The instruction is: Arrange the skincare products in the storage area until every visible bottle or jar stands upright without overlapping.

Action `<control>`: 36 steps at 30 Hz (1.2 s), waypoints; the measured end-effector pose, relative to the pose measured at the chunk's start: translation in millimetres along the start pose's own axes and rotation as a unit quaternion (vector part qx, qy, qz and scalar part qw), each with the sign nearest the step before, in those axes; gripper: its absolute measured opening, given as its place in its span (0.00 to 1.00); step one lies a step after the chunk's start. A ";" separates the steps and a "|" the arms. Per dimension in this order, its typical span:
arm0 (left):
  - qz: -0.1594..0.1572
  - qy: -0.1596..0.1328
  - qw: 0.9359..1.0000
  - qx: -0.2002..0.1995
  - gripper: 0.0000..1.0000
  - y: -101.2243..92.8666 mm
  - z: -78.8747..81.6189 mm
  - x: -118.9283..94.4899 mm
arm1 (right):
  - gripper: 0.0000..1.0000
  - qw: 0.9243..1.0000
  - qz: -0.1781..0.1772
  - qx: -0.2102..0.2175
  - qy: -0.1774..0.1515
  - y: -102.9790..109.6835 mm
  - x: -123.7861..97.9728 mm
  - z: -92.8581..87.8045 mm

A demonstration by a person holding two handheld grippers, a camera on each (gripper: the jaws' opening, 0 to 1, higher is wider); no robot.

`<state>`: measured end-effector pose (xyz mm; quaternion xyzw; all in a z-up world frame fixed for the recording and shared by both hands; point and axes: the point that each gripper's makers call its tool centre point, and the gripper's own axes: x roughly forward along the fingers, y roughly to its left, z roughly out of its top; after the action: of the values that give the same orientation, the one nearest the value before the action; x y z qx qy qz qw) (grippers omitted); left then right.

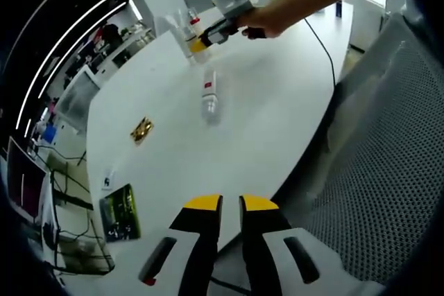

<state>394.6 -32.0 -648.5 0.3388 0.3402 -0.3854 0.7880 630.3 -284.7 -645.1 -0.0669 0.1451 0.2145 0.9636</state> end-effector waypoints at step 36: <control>0.002 0.002 1.000 -0.002 0.15 1.0 -1.3 0.1 | 0.17 0.999 -0.032 -0.007 0.022 -9.6 16.3 -14.2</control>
<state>395.1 -30.6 -649.0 0.3385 0.3422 -0.3822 0.7888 645.0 -289.6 -663.0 -0.0834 0.1625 0.1827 0.9661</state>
